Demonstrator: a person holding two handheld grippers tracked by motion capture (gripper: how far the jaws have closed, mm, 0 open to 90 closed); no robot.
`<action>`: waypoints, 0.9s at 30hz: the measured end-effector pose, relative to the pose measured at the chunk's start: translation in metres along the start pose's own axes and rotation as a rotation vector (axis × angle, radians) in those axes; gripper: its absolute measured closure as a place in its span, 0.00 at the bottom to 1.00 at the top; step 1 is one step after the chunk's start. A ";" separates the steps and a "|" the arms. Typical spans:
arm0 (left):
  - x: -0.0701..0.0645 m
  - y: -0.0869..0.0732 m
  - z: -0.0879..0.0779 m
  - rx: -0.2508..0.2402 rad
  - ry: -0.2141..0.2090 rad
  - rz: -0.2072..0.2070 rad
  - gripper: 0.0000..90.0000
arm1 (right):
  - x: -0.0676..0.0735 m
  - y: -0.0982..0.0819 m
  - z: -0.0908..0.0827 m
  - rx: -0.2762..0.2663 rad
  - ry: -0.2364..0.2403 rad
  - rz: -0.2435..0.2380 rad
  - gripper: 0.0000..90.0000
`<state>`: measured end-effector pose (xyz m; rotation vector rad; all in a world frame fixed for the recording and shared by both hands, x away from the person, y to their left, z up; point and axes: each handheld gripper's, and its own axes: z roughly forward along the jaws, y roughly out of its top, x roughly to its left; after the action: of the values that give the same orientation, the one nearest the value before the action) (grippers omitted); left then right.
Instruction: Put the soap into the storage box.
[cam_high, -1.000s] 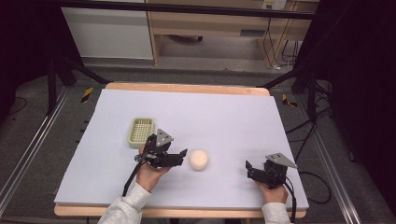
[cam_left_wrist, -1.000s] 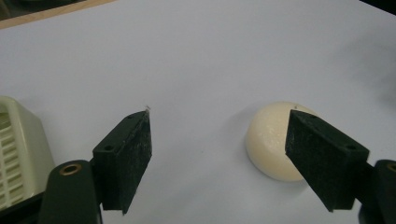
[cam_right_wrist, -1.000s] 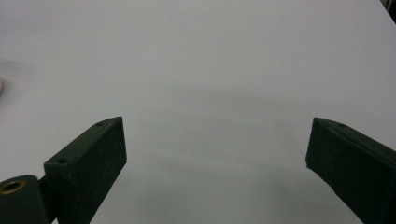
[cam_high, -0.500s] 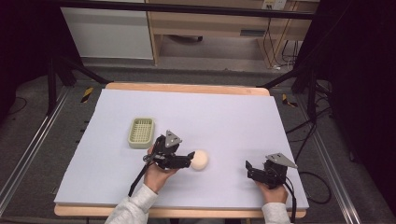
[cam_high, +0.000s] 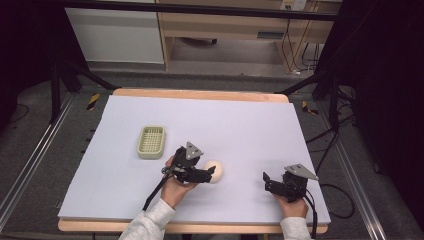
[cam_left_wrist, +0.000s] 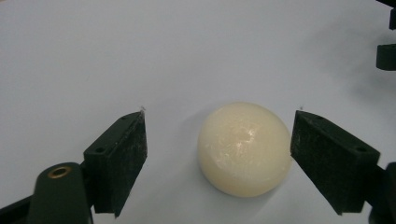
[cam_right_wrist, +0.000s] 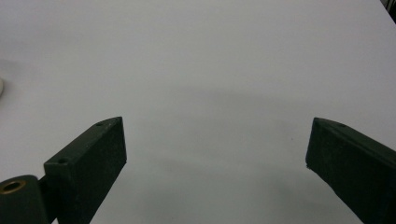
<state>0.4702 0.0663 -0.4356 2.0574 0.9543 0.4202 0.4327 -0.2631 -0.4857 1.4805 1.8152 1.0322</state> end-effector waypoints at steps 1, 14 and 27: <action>-0.001 0.000 0.001 0.002 -0.002 0.001 0.20 | 0.000 0.000 0.000 0.000 0.000 0.000 0.06; -0.008 -0.001 0.010 0.018 -0.018 0.012 0.18 | 0.000 0.000 0.000 -0.001 0.000 -0.001 0.06; -0.014 -0.003 0.021 0.047 -0.007 0.024 0.15 | 0.000 0.000 0.000 0.002 0.001 -0.002 0.06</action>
<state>0.4724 0.0457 -0.4504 2.1133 0.9442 0.4064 0.4328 -0.2630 -0.4858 1.4795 1.8186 1.0311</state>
